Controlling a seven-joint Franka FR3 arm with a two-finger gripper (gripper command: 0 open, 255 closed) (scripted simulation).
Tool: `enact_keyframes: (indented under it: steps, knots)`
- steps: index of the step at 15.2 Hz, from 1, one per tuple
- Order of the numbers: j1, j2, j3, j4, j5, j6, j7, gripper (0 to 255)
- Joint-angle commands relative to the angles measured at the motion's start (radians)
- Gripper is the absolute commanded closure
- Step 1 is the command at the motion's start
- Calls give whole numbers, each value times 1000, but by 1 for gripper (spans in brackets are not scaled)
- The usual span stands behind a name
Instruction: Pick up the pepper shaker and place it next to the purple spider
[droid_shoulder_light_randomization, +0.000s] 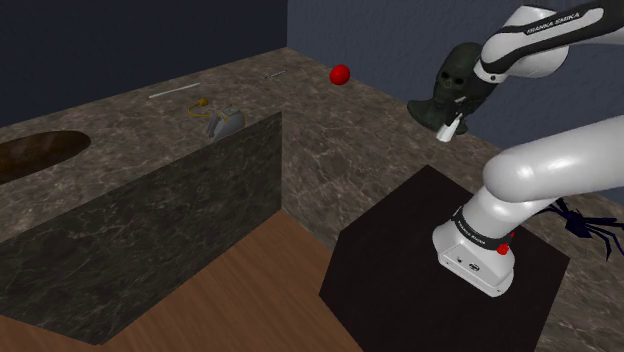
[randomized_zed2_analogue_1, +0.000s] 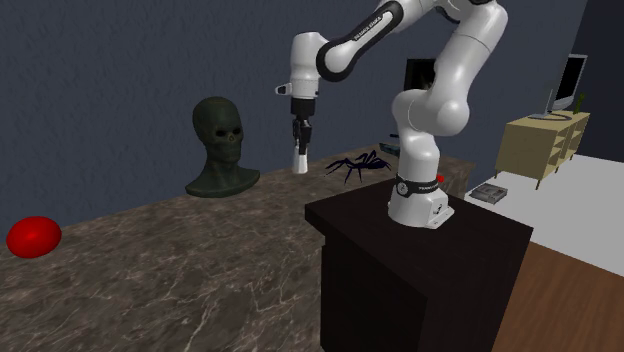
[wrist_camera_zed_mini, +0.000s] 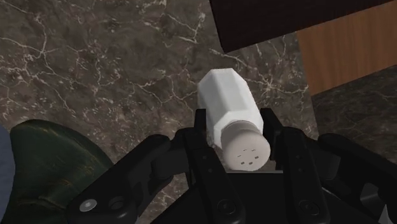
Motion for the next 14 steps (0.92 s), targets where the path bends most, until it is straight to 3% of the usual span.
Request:
enact_keyframes:
  steps: [1,14]
  knots:
    - [-61,-85,-4,-48,-45,-39,-21,255]
    - [-481,-473,-151,-185,-279,-311,-342,255]
